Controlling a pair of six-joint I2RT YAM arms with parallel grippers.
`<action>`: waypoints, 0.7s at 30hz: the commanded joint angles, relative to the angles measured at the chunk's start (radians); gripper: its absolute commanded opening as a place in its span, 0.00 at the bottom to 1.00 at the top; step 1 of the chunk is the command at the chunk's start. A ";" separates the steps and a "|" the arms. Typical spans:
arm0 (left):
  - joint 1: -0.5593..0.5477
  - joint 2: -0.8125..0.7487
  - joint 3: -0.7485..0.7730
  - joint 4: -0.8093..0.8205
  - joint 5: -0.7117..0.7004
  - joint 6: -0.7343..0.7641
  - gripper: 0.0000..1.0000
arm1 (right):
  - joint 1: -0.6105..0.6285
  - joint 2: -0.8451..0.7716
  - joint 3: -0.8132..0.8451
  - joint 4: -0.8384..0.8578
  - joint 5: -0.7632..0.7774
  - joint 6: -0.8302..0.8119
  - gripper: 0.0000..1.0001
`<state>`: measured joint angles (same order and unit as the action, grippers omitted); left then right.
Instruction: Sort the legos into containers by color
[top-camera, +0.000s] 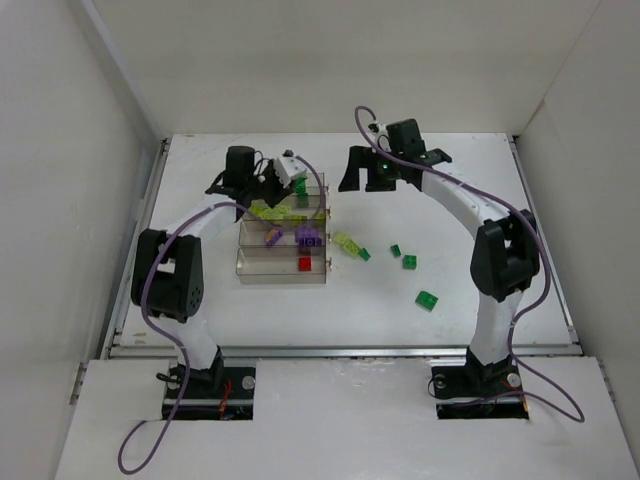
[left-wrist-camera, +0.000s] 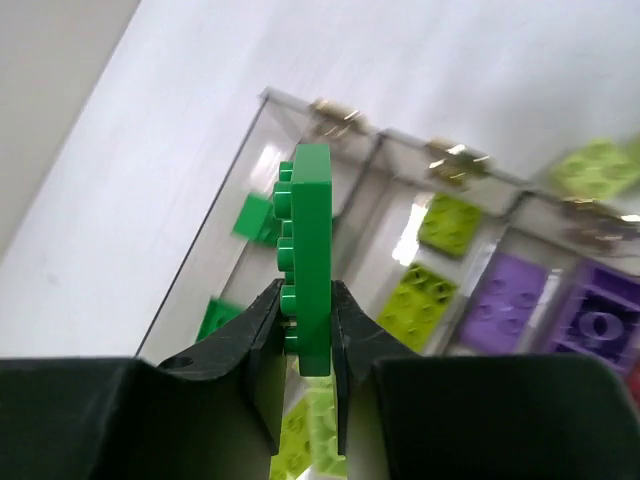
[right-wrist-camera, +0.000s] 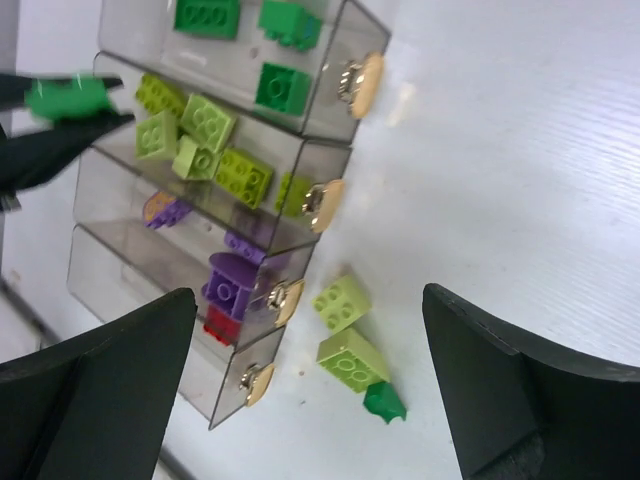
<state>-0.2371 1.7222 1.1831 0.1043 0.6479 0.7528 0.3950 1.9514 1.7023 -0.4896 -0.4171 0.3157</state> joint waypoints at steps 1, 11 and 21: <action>0.051 0.089 0.130 -0.050 -0.073 -0.138 0.00 | 0.004 -0.063 0.023 0.047 0.064 0.019 1.00; 0.070 0.223 0.245 -0.093 -0.258 0.135 0.04 | 0.004 -0.054 0.002 0.034 0.084 -0.003 1.00; 0.070 0.214 0.257 -0.083 -0.249 0.117 0.74 | 0.004 -0.083 -0.019 -0.104 0.342 -0.030 1.00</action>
<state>-0.1699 1.9644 1.3922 0.0257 0.3882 0.8913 0.3943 1.9392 1.6989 -0.5392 -0.2062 0.3065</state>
